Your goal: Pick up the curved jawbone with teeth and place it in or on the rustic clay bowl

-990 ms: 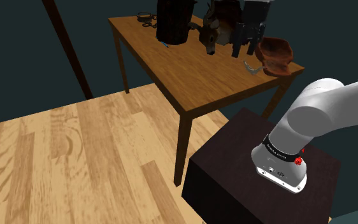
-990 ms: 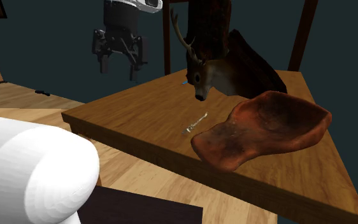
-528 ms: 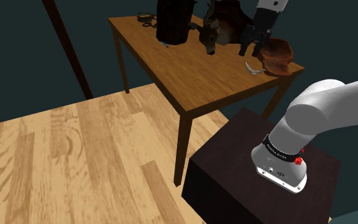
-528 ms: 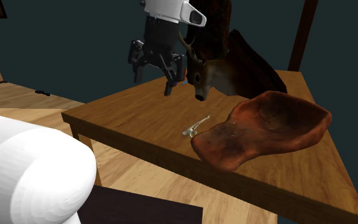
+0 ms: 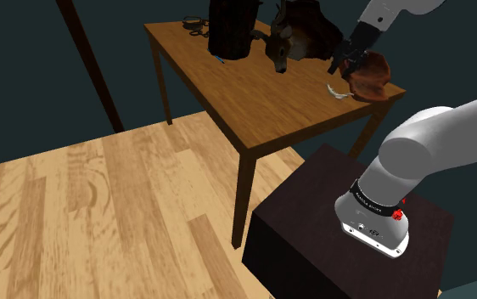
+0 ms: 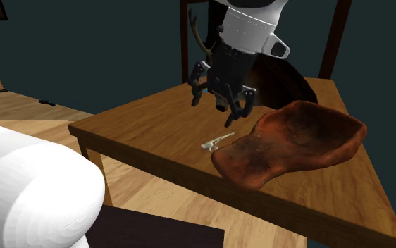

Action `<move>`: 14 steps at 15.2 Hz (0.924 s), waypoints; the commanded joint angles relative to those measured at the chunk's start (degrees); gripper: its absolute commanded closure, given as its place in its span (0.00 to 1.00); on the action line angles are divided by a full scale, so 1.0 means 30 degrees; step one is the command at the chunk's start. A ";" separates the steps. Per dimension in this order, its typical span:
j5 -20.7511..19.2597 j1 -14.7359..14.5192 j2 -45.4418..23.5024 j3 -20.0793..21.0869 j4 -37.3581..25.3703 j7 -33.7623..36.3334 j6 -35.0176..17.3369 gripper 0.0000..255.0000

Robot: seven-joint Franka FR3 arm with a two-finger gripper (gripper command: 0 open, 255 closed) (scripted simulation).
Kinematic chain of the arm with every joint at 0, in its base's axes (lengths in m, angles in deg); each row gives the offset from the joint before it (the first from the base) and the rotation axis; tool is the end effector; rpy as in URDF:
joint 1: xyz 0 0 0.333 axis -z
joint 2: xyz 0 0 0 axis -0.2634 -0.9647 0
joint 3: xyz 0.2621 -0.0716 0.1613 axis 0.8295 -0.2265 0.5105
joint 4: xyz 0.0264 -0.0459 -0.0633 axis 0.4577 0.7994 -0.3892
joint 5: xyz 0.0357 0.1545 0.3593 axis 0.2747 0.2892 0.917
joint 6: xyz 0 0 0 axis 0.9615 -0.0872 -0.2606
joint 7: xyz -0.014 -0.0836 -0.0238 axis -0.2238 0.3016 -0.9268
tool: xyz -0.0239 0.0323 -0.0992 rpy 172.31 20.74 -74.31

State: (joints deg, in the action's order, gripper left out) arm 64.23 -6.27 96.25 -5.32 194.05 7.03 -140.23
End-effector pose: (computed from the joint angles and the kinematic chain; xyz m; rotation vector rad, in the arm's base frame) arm 0.2738 -0.2478 0.4652 -2.7378 0.4396 -0.1195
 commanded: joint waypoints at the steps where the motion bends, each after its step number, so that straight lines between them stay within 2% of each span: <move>1: 0.0442 -0.0130 -0.0940 -0.1412 -0.0375 -0.1186 -0.0695 0.00; 9: 0.0836 -0.0432 -0.1546 -0.1724 0.1201 -0.1600 -0.2876 0.00; 14: 0.0914 -0.0313 -0.1595 -0.1616 0.1200 -0.1668 -0.2869 0.00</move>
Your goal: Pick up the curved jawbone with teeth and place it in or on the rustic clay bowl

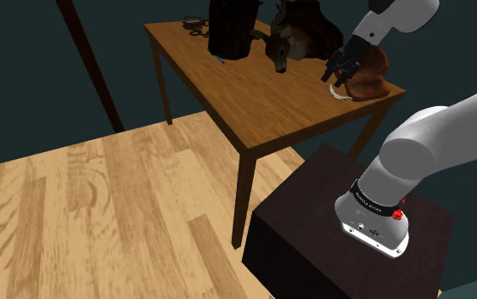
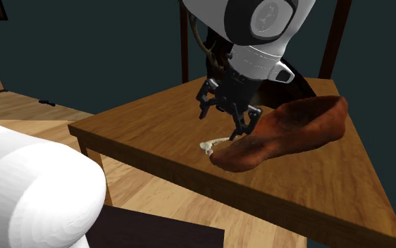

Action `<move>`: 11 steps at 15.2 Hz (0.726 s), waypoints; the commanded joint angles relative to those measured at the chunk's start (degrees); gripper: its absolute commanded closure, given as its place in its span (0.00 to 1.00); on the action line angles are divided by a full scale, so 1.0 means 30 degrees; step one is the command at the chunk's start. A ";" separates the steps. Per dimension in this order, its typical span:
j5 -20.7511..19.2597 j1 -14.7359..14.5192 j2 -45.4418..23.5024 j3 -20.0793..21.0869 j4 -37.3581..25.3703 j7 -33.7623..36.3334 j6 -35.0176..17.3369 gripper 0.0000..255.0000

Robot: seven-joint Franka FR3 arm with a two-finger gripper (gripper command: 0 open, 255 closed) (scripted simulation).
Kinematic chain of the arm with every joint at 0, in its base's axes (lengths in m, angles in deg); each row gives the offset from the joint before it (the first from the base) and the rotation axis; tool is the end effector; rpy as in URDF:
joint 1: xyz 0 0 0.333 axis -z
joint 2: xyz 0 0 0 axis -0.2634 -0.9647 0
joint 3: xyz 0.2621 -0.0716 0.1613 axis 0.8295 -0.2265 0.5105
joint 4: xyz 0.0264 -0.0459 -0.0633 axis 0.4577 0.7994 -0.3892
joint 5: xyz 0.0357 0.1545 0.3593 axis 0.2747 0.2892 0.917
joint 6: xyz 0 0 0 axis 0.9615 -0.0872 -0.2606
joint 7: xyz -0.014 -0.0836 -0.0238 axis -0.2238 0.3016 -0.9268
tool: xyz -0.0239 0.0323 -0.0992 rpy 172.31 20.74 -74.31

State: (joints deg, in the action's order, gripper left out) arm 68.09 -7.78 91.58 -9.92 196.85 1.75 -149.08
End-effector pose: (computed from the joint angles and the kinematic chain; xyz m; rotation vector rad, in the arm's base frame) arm 0.2819 -0.2649 0.4215 -2.6898 0.4554 -0.2014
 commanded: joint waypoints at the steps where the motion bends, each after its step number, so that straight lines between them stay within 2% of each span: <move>1: -0.0333 0.0249 -0.0063 -0.0027 0.0266 0.0056 0.0084 0.00; 3: -0.0275 0.0337 -0.0098 0.0053 0.0265 0.0005 0.0089 0.00; 4: -0.0259 0.0323 -0.0119 0.0048 0.0283 -0.0001 0.0047 1.00; 11: -0.0235 0.0287 -0.0236 -0.0036 0.0175 -0.0085 0.0057 1.00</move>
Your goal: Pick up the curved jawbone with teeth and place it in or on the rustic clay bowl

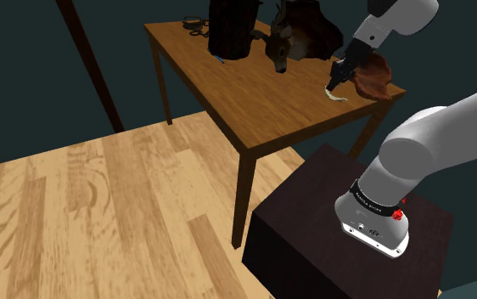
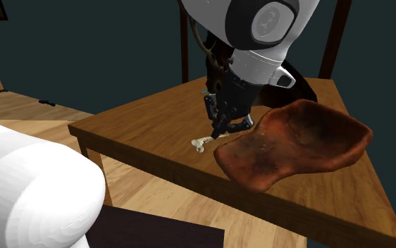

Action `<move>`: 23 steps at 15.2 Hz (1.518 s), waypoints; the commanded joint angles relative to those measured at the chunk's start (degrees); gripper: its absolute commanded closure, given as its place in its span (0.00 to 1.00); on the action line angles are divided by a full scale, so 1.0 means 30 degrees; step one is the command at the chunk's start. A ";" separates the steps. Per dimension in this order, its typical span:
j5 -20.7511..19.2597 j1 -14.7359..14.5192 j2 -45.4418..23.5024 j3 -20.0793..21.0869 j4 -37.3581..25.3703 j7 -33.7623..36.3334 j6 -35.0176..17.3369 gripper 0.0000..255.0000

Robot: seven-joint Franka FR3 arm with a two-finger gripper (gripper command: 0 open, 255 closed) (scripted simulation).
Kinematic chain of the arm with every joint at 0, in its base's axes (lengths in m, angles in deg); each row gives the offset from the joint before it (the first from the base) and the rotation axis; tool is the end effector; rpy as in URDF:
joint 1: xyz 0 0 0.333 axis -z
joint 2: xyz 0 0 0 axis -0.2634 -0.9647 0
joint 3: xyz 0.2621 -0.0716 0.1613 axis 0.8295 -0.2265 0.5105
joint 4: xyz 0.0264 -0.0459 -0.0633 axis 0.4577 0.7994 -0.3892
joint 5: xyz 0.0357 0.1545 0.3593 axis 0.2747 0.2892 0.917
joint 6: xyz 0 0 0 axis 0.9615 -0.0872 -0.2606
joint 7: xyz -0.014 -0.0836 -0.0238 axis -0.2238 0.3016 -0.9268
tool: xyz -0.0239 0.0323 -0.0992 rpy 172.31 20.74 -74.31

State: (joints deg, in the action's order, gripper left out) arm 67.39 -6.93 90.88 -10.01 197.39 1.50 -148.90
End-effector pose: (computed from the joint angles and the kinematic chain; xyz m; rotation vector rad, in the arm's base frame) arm 0.2772 -0.2674 0.4129 -2.6945 0.4658 -0.1690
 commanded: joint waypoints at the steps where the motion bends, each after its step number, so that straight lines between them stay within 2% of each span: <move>1: -0.0004 0.0003 -0.0005 -0.0006 -0.0007 -0.0002 -0.0002 1.00; 2: 0.0002 -0.0002 -0.0003 0.0000 0.0000 -0.0001 0.0004 1.00; 3: 0.0002 -0.0002 -0.0003 0.0000 0.0000 -0.0001 0.0004 0.00; 5: -0.2757 0.3029 0.2621 0.5406 0.1983 0.7735 -0.0686 0.00; 6: -0.3721 0.4072 0.3403 0.8064 0.2455 1.1471 -0.0408 0.00; 7: -0.4067 0.4519 0.3627 0.9351 0.2549 1.3188 -0.0154 0.00; 15: -0.4249 0.4569 0.2759 0.9125 0.4005 1.3207 -0.2476 0.00; 22: -0.4248 0.4569 0.2760 0.9125 0.4001 1.3206 -0.2471 0.00; 23: -0.4248 0.4569 0.2760 0.9125 0.4001 1.3206 -0.2471 1.00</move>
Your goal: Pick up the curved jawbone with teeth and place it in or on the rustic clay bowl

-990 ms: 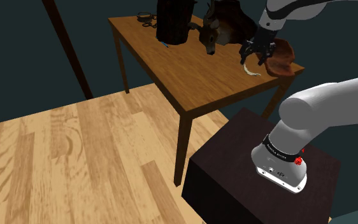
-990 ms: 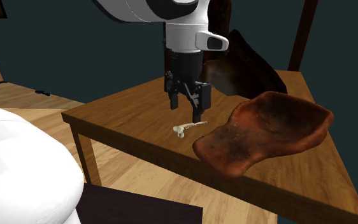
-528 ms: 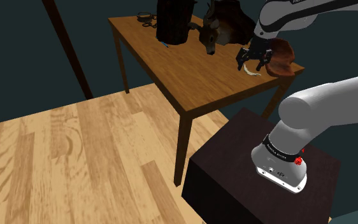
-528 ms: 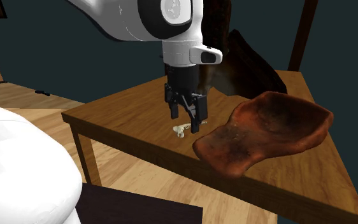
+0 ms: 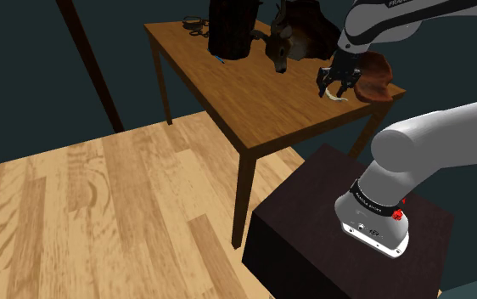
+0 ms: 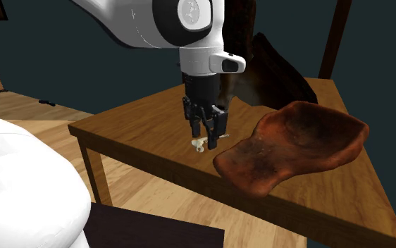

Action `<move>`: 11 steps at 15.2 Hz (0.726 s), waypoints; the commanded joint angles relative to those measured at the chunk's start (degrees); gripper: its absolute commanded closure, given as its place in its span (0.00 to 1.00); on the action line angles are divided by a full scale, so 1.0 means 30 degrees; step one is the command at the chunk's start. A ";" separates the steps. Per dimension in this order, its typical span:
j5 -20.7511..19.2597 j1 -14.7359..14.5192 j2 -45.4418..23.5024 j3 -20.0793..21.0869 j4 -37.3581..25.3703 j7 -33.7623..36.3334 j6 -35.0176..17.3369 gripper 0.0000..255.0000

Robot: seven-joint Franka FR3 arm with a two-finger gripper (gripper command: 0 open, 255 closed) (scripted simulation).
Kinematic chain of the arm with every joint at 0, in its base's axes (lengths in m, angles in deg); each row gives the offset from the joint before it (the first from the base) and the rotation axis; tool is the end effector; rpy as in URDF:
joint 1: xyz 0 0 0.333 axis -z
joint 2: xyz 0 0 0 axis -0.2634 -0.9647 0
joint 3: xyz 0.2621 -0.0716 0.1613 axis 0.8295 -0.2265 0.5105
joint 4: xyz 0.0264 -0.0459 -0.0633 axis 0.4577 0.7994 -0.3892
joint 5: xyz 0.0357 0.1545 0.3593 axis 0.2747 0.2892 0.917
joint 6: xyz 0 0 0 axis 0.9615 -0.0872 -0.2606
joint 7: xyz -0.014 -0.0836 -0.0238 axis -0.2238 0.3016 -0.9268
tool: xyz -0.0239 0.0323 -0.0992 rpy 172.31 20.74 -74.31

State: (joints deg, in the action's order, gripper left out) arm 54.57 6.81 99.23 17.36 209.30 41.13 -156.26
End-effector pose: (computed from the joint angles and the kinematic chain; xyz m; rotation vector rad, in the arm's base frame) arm 0.2824 -0.1756 0.4131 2.9177 -1.1374 0.0835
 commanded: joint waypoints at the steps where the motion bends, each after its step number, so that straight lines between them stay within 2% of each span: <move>1: 0.0027 -0.0011 -0.0023 0.0001 0.0033 -0.0002 -0.0020 1.00; 9: -0.0026 -0.0080 -0.0017 -0.0067 0.0035 0.0041 -0.0019 1.00; 11: -0.0002 -0.0134 0.0216 -0.0042 -0.0355 0.0057 0.0601 1.00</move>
State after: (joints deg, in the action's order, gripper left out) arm 54.27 6.57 99.78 17.19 208.58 41.28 -155.22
